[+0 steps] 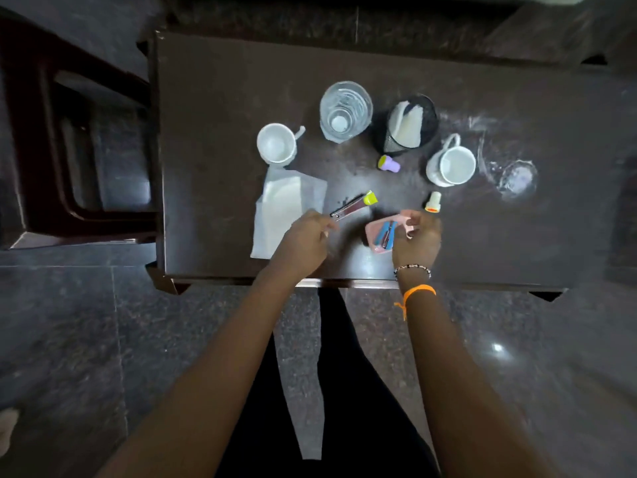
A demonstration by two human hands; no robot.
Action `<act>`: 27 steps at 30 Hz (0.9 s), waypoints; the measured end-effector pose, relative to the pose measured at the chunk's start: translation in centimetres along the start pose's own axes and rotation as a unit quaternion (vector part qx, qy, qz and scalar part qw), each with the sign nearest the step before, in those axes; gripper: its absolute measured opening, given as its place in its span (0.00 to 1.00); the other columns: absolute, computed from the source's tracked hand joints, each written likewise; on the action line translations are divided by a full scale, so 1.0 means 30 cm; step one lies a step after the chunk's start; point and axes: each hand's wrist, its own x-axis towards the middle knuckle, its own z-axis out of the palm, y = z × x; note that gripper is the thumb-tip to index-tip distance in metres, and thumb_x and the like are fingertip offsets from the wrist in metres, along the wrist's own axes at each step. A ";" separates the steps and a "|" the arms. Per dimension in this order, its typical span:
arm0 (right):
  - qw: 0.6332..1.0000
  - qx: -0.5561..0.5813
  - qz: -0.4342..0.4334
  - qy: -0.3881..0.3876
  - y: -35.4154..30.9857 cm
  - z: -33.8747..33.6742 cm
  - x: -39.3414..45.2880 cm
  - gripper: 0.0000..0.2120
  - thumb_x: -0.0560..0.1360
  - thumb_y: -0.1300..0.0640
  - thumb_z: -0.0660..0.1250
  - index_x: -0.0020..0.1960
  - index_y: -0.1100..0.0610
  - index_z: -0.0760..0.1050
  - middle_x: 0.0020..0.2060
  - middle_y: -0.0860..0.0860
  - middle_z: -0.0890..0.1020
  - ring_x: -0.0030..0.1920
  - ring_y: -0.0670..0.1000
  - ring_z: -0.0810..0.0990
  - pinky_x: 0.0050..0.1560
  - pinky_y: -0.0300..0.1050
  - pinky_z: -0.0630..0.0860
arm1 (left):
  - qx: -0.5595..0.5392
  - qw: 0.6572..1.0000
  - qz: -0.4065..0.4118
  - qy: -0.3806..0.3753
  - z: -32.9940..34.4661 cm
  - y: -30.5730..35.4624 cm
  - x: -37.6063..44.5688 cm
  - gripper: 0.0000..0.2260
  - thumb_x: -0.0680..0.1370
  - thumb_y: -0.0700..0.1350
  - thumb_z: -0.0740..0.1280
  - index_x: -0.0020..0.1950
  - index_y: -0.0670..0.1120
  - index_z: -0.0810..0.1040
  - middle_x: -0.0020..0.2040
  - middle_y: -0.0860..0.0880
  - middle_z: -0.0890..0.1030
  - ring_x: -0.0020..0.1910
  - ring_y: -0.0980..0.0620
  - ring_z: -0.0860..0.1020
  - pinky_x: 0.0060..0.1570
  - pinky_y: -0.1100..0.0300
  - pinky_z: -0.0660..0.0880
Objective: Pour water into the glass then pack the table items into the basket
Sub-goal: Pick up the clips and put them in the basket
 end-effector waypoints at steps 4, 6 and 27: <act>0.996 -0.073 0.060 0.007 0.086 -0.017 0.066 0.20 0.69 0.63 0.69 0.60 0.62 0.71 0.59 0.61 0.73 0.60 0.60 0.70 0.61 0.46 0.58 | 0.036 0.999 0.003 -0.001 0.064 0.062 0.096 0.17 0.75 0.31 0.60 0.62 0.40 0.75 0.59 0.39 0.74 0.58 0.41 0.75 0.59 0.55 0.70; 0.992 -0.079 0.096 -0.014 0.127 -0.003 0.098 0.25 0.68 0.60 0.71 0.63 0.61 0.67 0.62 0.61 0.70 0.64 0.60 0.66 0.61 0.46 0.56 | 0.077 0.997 -0.011 0.007 0.097 0.083 0.149 0.15 0.75 0.33 0.61 0.60 0.40 0.75 0.58 0.39 0.74 0.58 0.41 0.74 0.57 0.54 0.69; 0.962 0.132 0.154 -0.185 0.183 0.040 0.176 0.26 0.67 0.59 0.74 0.62 0.56 0.69 0.57 0.52 0.73 0.61 0.55 0.73 0.60 0.61 0.74 | 0.260 0.964 -0.049 0.007 0.204 0.077 0.337 0.14 0.77 0.36 0.62 0.62 0.39 0.68 0.61 0.38 0.74 0.59 0.36 0.74 0.54 0.46 0.72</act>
